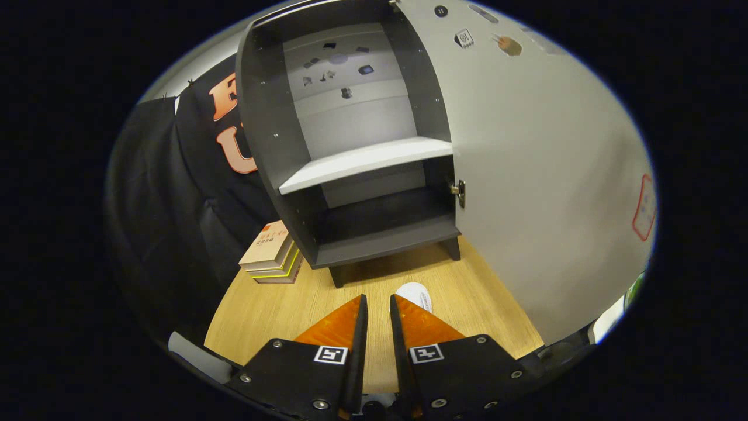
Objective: Open the shoe cabinet door, grab the shoes and put them into the shoe cabinet, then close the shoe cabinet door.
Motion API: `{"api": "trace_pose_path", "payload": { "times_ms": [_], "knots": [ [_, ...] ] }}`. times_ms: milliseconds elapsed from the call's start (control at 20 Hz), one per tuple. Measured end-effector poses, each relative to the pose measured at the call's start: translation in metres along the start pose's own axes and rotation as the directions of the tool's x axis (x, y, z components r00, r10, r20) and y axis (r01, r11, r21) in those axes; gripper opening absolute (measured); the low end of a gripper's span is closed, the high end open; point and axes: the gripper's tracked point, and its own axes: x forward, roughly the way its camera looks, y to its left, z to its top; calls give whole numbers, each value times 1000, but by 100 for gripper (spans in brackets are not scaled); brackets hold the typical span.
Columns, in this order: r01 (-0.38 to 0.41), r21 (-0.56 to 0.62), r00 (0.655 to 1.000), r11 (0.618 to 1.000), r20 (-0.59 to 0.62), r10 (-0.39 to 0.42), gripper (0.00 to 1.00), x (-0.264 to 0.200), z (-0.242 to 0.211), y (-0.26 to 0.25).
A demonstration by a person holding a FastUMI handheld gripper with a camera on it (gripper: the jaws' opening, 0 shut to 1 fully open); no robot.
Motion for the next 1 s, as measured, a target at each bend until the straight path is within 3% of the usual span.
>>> {"api": "trace_pose_path", "payload": {
  "times_ms": [500,1000],
  "knots": [
    [-63,7,956,998,-287,63,25,72,-118,-29],
    [-49,83,935,995,-346,75,25,116,-145,-33]
  ]
}}
